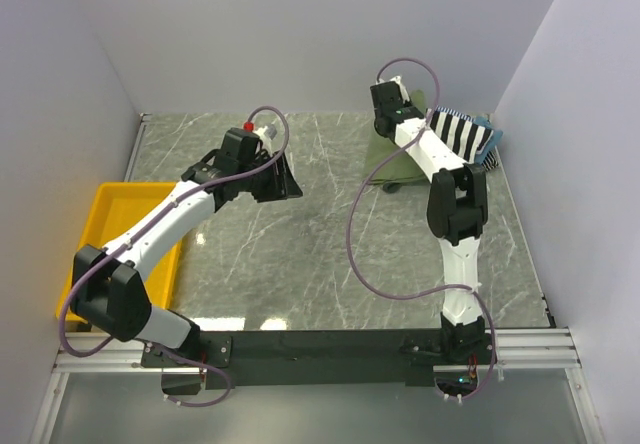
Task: Fold and stack the tank tops
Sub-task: Neatly place the folded tank top to the corner
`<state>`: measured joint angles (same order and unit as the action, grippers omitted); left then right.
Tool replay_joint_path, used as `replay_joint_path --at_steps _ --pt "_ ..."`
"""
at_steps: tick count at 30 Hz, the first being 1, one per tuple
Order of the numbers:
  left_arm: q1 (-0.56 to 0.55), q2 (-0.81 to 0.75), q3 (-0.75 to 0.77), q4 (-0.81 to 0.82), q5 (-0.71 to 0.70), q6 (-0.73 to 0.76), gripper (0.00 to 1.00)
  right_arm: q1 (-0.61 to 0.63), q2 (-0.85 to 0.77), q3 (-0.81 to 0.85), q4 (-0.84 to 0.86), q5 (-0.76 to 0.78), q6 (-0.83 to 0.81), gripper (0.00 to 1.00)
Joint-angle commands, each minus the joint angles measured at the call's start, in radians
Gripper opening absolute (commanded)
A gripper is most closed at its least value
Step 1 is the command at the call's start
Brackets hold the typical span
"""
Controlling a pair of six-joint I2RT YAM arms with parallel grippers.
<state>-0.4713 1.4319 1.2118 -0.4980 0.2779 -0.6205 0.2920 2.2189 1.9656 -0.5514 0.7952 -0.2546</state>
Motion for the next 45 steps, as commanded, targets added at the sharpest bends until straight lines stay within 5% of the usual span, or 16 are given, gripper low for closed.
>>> replay_joint_path --at_steps 1,21,41,45 --pt "0.005 0.01 -0.006 0.042 0.049 0.022 0.53 -0.027 -0.03 0.067 0.064 0.062 -0.086 0.0" --pt "0.005 0.081 -0.003 0.075 0.099 0.024 0.53 -0.229 -0.13 0.073 0.053 -0.045 -0.088 0.0" --pt "0.005 0.122 -0.003 0.085 0.115 0.021 0.52 -0.399 0.062 0.18 -0.021 -0.126 0.095 0.0" --pt "0.005 0.124 -0.009 0.092 0.122 0.018 0.53 -0.409 0.077 0.194 -0.033 -0.133 0.126 0.19"
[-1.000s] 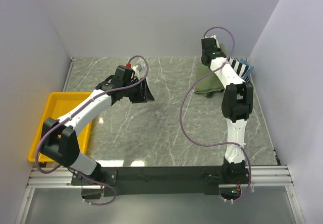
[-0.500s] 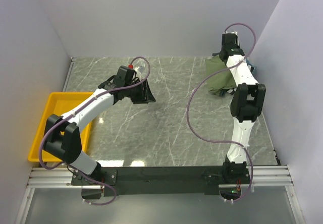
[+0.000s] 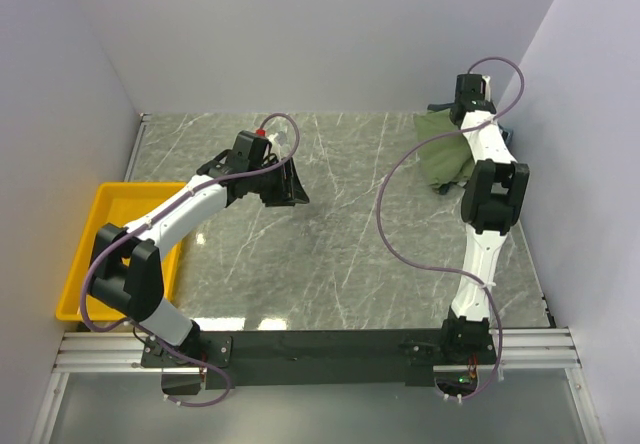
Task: Fold and stack the tank tops
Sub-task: Neatly place the folded tank top to the corner
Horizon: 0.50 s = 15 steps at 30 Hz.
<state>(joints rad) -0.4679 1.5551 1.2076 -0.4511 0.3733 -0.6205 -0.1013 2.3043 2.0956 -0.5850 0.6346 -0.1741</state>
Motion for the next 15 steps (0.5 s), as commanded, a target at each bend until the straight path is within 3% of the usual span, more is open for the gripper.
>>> replay_joint_path --at_steps 1,3,5,15 --pt "0.002 -0.001 -0.005 0.046 0.029 0.018 0.53 -0.018 -0.008 0.066 -0.004 0.021 0.051 0.34" --pt "0.002 -0.003 -0.006 0.046 0.029 0.018 0.53 -0.018 -0.012 0.069 -0.012 0.007 0.071 0.48" --pt "0.002 -0.007 -0.011 0.051 0.03 0.016 0.53 -0.018 -0.019 0.069 -0.021 -0.016 0.09 0.53" --pt "0.002 -0.013 -0.019 0.06 0.039 0.016 0.53 -0.032 -0.091 0.083 -0.055 -0.179 0.173 0.61"
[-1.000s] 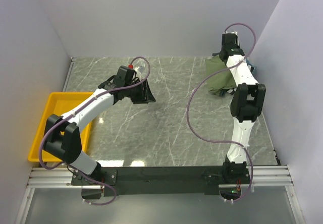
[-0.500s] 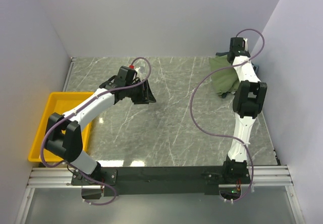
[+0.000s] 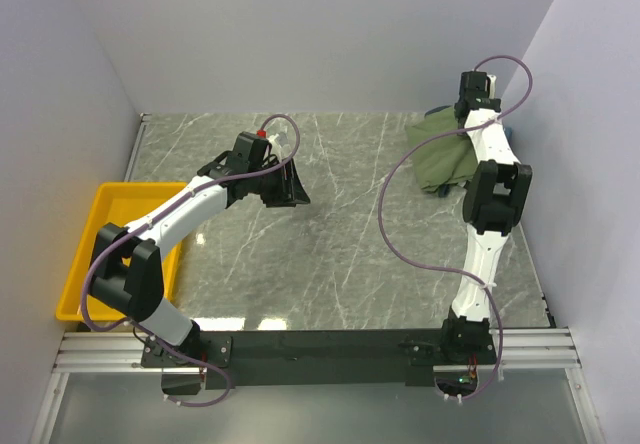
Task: Fold and stack the tank tops
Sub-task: Neatly place the folded tank top to the corner
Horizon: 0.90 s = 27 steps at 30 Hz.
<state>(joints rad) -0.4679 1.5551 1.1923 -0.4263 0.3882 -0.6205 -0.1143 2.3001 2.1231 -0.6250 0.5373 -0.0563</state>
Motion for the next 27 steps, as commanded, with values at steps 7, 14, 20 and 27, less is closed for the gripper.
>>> replay_joint_path --at_steps 7,14,20,27 --pt "0.002 -0.024 -0.005 0.038 0.028 0.016 0.54 -0.03 -0.126 0.066 -0.035 -0.138 0.145 0.65" --pt "0.002 -0.047 0.0 0.034 0.023 0.021 0.54 -0.03 -0.214 0.02 -0.039 -0.214 0.21 0.68" --pt "0.002 -0.076 0.018 0.02 0.006 0.025 0.55 -0.027 -0.367 -0.133 0.022 -0.318 0.291 0.78" --pt "0.002 -0.139 0.01 0.001 -0.051 0.034 0.55 0.045 -0.646 -0.502 0.146 -0.418 0.381 0.84"
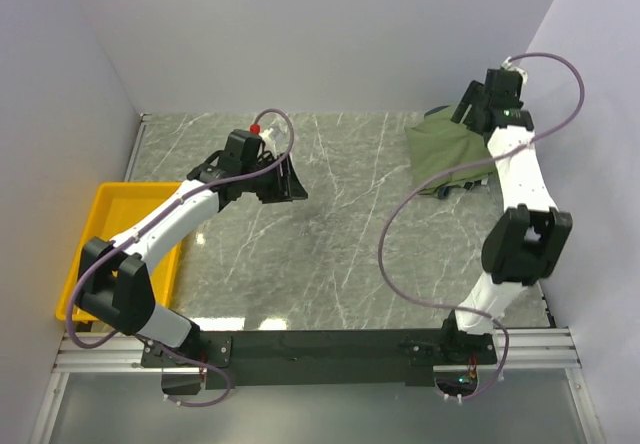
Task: Fold and stack the tank tops
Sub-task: Neatly place the folded tank top to the corner
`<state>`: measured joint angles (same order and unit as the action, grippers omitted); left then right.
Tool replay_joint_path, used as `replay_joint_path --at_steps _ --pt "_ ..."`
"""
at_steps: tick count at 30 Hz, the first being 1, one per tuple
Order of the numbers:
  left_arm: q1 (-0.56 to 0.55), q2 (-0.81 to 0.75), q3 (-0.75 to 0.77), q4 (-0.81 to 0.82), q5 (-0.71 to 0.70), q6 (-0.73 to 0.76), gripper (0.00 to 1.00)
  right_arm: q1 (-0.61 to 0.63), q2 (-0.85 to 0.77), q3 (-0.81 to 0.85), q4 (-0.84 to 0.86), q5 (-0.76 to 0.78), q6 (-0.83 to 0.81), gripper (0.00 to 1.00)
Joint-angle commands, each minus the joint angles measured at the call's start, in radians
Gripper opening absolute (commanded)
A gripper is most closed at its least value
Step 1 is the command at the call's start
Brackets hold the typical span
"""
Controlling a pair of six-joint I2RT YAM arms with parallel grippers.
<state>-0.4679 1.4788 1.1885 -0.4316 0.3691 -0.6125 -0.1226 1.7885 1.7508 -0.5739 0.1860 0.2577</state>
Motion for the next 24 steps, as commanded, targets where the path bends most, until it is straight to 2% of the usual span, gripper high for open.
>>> replay_joint_path --at_steps 1,3,7,9,14,18,24 --pt "0.002 -0.072 0.01 0.004 -0.038 0.026 0.55 0.067 -0.171 -0.172 0.111 -0.082 0.086 0.84" --pt "0.002 -0.097 -0.001 -0.004 -0.056 0.033 0.55 0.109 -0.283 -0.294 0.152 -0.076 0.109 0.86" --pt "0.003 -0.149 -0.03 -0.016 -0.104 0.045 0.55 0.317 -0.461 -0.483 0.206 -0.014 0.146 0.9" --pt "0.003 -0.182 -0.055 -0.019 -0.134 0.048 0.55 0.379 -0.546 -0.575 0.207 0.009 0.173 0.91" --pt "0.003 -0.253 -0.113 -0.015 -0.177 0.053 0.55 0.57 -0.765 -0.796 0.269 -0.009 0.264 0.93" --pt "0.003 -0.316 -0.167 -0.01 -0.193 0.054 0.56 0.621 -0.906 -0.951 0.25 0.021 0.305 0.93" --pt "0.003 -0.351 -0.199 -0.013 -0.208 0.066 0.56 0.621 -1.04 -0.987 0.195 0.088 0.304 0.95"
